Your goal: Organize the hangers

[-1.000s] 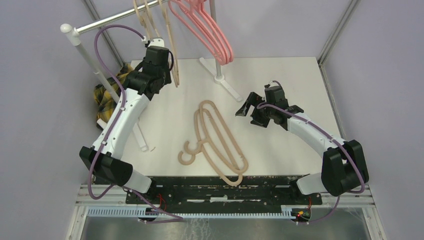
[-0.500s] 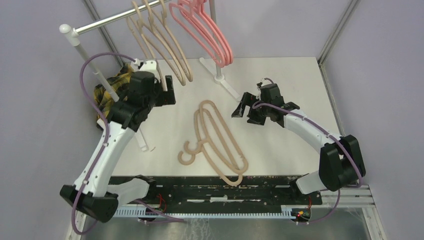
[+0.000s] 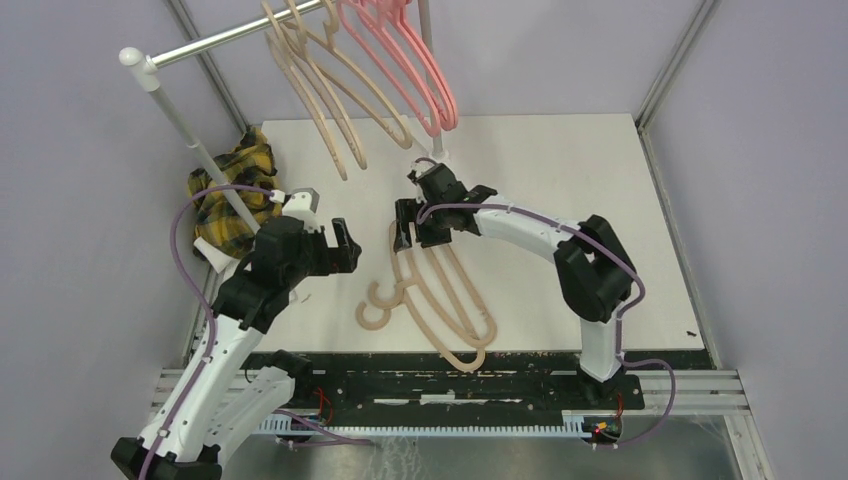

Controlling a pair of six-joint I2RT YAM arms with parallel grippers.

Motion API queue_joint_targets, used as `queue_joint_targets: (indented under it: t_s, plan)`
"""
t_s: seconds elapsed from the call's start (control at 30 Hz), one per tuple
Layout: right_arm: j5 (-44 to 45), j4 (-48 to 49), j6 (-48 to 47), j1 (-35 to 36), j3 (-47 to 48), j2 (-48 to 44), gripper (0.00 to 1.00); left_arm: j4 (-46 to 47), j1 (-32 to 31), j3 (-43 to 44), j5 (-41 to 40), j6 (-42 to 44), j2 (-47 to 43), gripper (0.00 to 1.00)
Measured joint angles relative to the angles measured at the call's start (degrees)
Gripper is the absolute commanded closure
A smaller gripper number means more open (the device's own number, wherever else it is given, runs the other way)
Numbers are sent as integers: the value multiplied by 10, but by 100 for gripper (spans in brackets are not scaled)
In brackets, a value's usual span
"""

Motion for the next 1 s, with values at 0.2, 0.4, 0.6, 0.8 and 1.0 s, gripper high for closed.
queue_joint_targets:
  t_s: [0.2,0.4,0.6,0.8,1.0]
  plan:
    - [21,-23,-9,21,25,84,28,4,0,-43,7,-12,-7,1]
    - [43,-42,-20,28,45,124,42,18,0,-44,18,-24,-16,1]
    - [104,-63,-38,44,87,153,40,28,0,-49,20,-40,-32,0]
    - [178,-76,-60,75,115,170,48,34,0,-58,22,-52,-47,0]
    - [222,-74,-59,84,110,170,83,34,0,-58,26,-56,-51,0]
